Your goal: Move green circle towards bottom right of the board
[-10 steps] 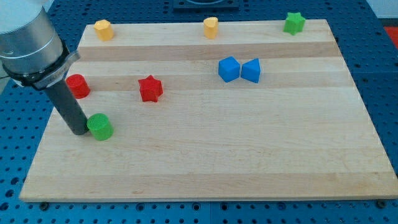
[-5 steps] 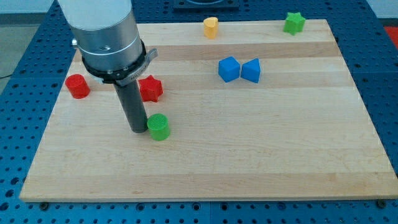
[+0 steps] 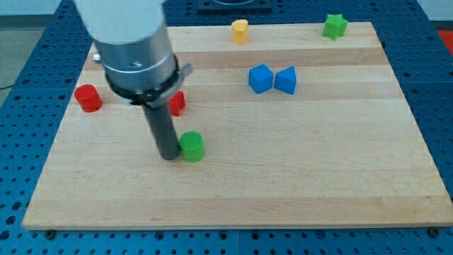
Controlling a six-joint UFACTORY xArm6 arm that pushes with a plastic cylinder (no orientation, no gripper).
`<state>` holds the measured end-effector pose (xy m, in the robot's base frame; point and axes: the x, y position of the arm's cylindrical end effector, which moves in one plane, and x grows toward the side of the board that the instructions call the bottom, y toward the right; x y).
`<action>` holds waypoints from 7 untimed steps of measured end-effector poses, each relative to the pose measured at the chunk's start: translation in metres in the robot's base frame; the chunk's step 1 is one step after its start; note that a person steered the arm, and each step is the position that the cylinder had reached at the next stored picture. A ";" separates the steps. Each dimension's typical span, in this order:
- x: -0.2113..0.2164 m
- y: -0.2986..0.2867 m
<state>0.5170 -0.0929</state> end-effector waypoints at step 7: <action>-0.047 0.146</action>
<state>0.4705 0.0528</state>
